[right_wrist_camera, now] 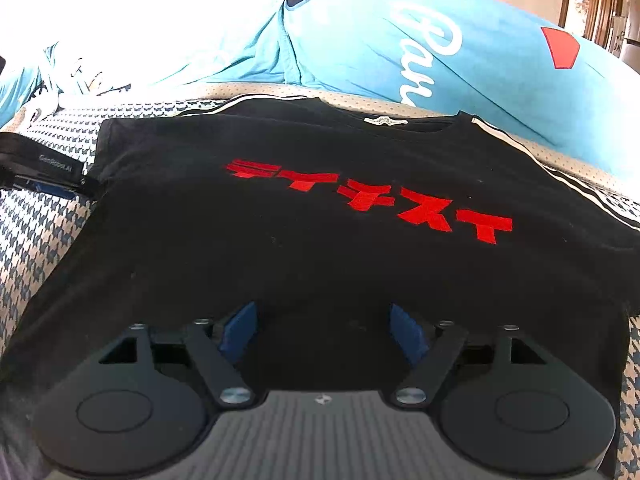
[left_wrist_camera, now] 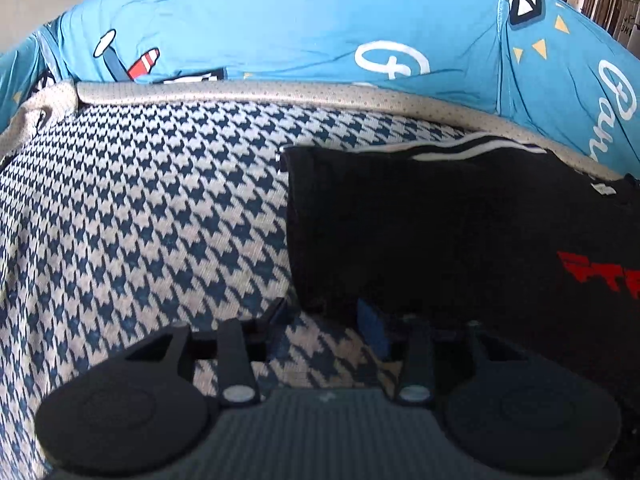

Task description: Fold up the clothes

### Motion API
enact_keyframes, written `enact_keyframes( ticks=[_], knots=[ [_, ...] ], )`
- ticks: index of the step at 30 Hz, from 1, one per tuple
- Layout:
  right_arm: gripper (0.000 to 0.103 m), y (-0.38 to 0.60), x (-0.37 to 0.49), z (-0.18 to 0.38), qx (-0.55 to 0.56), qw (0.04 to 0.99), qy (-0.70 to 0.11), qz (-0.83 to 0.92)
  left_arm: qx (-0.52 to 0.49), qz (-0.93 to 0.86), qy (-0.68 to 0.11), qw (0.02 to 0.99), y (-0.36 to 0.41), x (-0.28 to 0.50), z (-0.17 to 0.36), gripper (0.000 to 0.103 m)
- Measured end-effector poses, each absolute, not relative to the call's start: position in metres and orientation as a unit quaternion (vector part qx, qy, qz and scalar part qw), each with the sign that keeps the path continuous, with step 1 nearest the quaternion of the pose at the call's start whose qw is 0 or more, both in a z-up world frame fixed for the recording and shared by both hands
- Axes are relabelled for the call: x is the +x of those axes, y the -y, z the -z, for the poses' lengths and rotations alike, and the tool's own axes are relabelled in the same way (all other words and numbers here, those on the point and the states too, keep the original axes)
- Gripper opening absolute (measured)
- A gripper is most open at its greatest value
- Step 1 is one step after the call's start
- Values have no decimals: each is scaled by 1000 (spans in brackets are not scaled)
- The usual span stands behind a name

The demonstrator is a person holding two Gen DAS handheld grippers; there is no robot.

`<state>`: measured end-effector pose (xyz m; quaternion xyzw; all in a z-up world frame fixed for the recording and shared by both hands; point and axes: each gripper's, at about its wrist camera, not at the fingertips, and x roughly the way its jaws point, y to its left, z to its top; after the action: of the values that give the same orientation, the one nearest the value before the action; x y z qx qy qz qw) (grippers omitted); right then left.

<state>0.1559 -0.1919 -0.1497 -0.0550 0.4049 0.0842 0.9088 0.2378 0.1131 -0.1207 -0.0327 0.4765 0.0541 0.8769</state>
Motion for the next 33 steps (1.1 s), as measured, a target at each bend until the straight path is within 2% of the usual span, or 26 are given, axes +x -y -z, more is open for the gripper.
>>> enact_keyframes(
  ticks=[5,8,11,18,33],
  knots=[
    [76,192,156,150,-56,909,-405,-84,-39,-29,-488,872,-114,236,115,42],
    [76,192,156,150,-56,909,-404,-85,-69,-23,-460,885,-124,237,98,44],
    [77,192,156,151,-57,910,-402,-84,-118,-19,-427,896,-142,244,85,50],
    [78,192,155,151,-58,911,-400,-85,-168,-32,-385,907,-157,277,74,53],
    [81,193,154,152,-60,911,-398,-91,-139,22,-412,900,-130,322,99,54]
  ],
)
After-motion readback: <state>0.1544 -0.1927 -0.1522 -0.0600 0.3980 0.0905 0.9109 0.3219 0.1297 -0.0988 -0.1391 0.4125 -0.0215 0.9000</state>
